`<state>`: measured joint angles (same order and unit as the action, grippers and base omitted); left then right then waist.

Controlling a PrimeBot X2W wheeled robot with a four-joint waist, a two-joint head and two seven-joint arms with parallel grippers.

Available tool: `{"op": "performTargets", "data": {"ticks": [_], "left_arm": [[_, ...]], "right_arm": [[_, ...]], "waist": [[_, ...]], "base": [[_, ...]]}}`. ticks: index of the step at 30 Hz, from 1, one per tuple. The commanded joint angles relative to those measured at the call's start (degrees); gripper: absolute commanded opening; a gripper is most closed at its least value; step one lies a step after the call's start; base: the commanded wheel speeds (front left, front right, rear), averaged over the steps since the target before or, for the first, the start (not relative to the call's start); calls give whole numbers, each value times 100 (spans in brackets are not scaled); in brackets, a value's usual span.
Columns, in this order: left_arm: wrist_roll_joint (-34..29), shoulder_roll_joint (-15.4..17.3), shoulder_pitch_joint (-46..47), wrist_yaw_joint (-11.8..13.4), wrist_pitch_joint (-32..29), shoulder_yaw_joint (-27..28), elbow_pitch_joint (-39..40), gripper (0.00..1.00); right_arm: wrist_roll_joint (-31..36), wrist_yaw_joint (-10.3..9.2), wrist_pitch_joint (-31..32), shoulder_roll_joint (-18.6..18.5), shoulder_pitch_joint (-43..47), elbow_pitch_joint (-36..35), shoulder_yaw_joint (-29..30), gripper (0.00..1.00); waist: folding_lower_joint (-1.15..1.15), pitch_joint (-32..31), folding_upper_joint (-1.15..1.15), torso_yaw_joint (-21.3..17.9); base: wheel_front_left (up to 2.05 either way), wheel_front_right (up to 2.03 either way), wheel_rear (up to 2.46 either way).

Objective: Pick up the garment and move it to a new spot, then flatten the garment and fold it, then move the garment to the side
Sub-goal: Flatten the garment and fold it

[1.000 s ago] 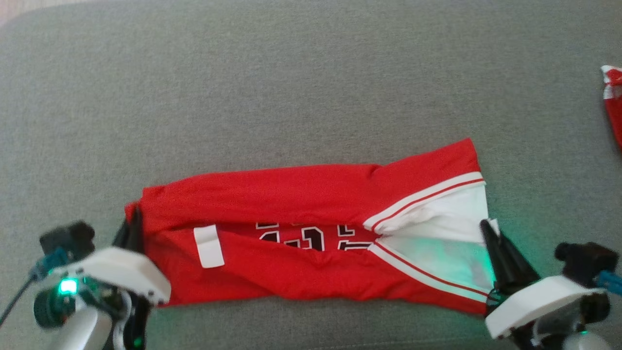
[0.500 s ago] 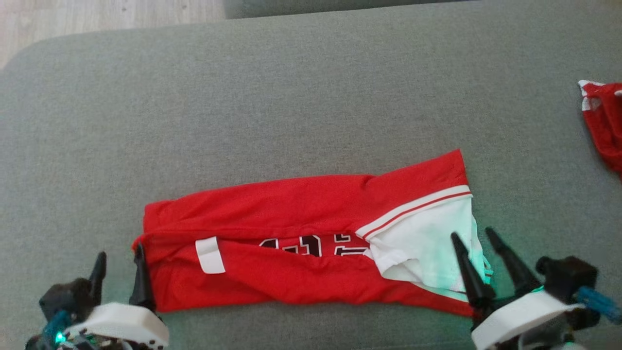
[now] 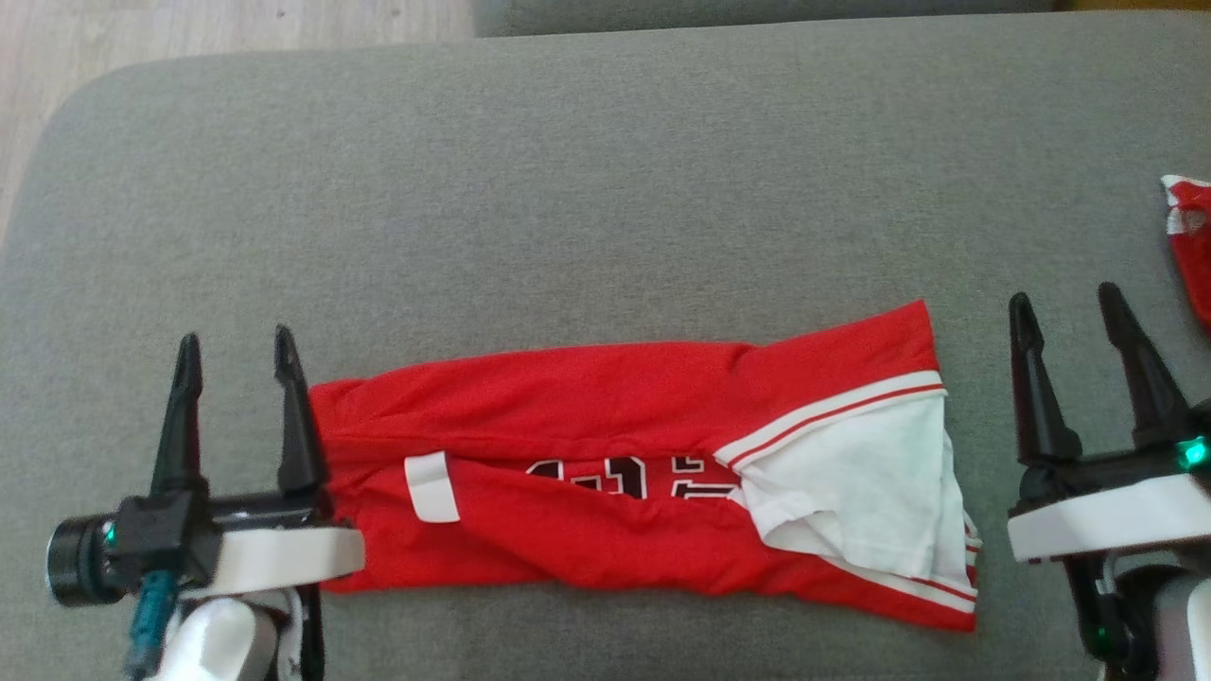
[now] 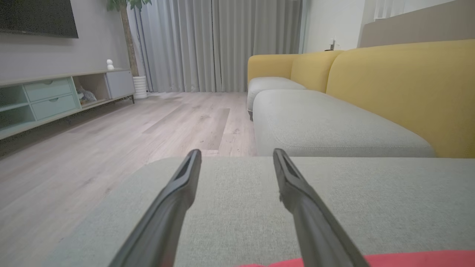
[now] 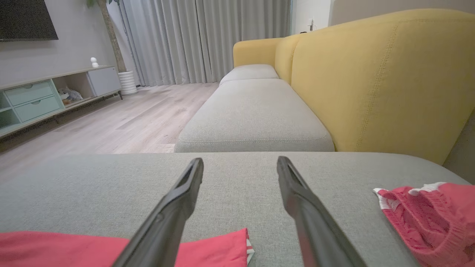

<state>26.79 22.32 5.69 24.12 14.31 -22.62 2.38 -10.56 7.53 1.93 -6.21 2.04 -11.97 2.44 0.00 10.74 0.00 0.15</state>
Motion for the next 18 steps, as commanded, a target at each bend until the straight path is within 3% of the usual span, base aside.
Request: {"op": "performTargets", "data": {"ticks": [1, 5, 10, 18], "left_arm": [[-145, 37, 215, -30, 58, 197, 148, 100], [-468, -141, 288, -140, 66, 142, -98, 100], [-520, -328, 363, -400, 67, 115, -589, 100], [-618, -478, 419, -579, 68, 252, -777, 100]], "right_arm": [[66, -4, -47, -38, -180, -218, -75, 100], [193, -4, -120, 2, -156, -170, 38, 100], [217, -4, -175, 62, -89, -24, 21, 100], [146, -4, -170, 81, -101, 48, 7, 100]], "waist": [[0, 12, 0, 42], [0, 23, 0, 129], [0, 49, 0, 152], [0, 76, 0, 133]], "base": [[0, 0, 0], [0, 0, 0], [0, 0, 0], [0, 0, 0]]}}
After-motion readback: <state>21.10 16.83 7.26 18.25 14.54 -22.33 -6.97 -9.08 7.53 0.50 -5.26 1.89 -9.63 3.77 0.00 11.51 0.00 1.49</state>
